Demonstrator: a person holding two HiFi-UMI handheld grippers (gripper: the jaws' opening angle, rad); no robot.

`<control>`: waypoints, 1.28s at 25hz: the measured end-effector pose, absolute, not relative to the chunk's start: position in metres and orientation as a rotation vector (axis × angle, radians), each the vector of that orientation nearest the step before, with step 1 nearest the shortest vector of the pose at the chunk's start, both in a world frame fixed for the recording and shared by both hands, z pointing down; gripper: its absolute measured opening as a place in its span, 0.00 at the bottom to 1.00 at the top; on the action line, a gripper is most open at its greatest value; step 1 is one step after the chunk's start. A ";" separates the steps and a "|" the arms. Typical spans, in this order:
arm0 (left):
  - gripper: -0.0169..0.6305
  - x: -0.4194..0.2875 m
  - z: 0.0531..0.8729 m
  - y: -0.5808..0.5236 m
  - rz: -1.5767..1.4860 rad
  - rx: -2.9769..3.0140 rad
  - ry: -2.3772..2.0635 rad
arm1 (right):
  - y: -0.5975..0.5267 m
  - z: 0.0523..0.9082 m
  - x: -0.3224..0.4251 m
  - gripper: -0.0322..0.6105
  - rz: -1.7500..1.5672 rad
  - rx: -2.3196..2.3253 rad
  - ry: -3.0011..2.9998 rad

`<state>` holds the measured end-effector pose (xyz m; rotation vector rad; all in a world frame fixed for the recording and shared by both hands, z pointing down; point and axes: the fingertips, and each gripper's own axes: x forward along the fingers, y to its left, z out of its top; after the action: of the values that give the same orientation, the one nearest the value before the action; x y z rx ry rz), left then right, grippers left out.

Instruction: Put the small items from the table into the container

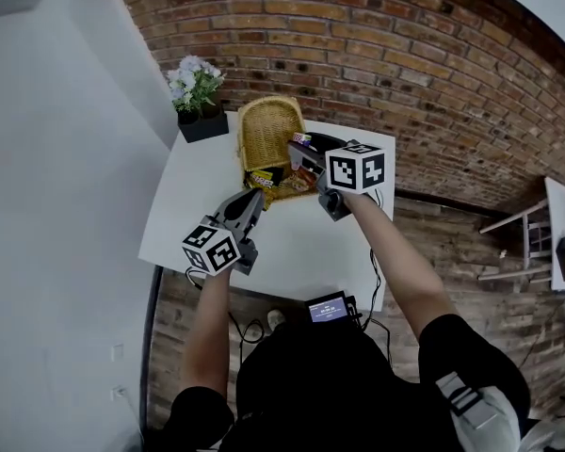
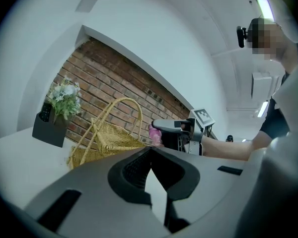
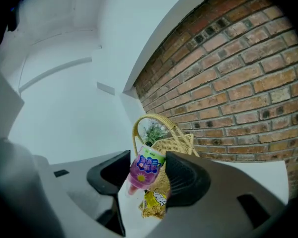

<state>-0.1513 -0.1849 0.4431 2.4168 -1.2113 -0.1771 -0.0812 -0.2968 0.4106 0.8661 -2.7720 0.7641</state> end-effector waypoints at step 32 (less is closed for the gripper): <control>0.04 -0.170 0.461 -0.199 -0.202 2.351 -1.230 | -0.328 0.450 -0.141 0.41 0.283 0.706 -2.491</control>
<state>-0.1698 -0.1994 0.4610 2.3513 -1.2298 -0.2019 -0.1405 -0.3277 0.4495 0.7060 -2.4907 0.2830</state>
